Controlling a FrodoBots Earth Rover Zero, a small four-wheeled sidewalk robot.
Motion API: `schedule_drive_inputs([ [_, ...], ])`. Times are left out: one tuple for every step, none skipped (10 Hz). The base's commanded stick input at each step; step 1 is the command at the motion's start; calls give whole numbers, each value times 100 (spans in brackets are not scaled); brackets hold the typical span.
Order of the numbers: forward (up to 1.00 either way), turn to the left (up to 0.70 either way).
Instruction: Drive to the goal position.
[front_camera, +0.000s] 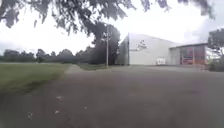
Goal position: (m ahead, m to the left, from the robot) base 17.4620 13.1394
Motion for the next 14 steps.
schedule_drive_inputs([
  [100, -27],
  [100, -27],
  [100, -27],
  [100, -27],
  [100, -22],
  [100, -14],
  [100, -6],
  [100, 0],
  [100, 0],
  [100, 0],
  [100, 0],
  [100, 0],
  [100, 0],
  [100, 0],
])
